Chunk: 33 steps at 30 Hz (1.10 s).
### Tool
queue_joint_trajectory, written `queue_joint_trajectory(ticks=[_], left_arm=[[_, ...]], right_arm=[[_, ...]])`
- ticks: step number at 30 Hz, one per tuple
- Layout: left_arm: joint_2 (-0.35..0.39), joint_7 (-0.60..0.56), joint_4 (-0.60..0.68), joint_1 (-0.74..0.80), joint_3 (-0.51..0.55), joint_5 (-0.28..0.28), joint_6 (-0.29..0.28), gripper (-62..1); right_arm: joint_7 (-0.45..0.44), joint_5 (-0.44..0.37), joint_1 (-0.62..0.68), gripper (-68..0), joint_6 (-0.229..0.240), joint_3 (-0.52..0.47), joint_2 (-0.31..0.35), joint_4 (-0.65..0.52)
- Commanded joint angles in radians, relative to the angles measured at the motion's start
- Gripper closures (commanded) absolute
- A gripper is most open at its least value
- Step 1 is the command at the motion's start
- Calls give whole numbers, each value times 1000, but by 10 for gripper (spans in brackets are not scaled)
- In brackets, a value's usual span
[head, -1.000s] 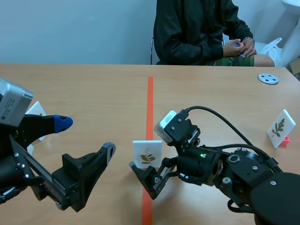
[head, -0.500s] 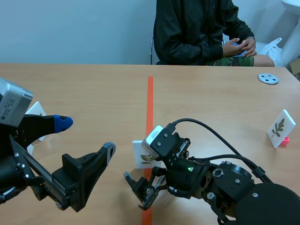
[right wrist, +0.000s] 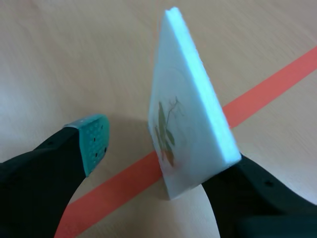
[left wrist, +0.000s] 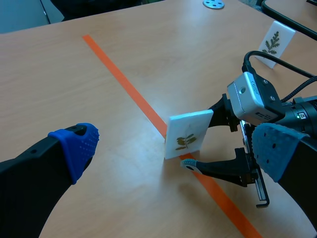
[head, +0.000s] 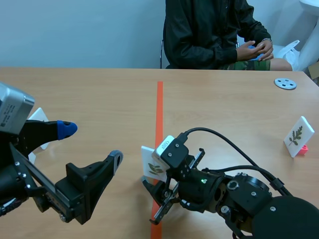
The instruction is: Sort the leaf by its shape. The table is split by an orange tape line. A compound leaf with several leaflets goes to the left side, a simple leaf with one blade goes to the right side. Return to the home posture when a red brick is placed on the table.
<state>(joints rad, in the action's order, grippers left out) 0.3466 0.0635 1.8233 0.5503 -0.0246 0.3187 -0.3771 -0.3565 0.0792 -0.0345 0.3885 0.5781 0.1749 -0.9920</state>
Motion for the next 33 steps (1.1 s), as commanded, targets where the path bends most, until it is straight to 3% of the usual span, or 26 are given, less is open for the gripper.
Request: queue_joint_trajectory(ticks=[1,16,25,33], left_arm=[[-2,-15,4,-5,6,10,-2,-623],[-2,-18,4,-5,6,10,-2,-623],[-2,-18,4,-5,6,9,-2,-623],[-2,-18,4,-5,6,9,-3,-623]], right_arm=[[-16,-10,-10,-257,0,-2,3,-14],[-54,-11,-6,-13,-6,-10,32,-50],[-42,-24,88,-13,5,-177,92,-267],[51,-132,244,-13,55,-377,119,-460]])
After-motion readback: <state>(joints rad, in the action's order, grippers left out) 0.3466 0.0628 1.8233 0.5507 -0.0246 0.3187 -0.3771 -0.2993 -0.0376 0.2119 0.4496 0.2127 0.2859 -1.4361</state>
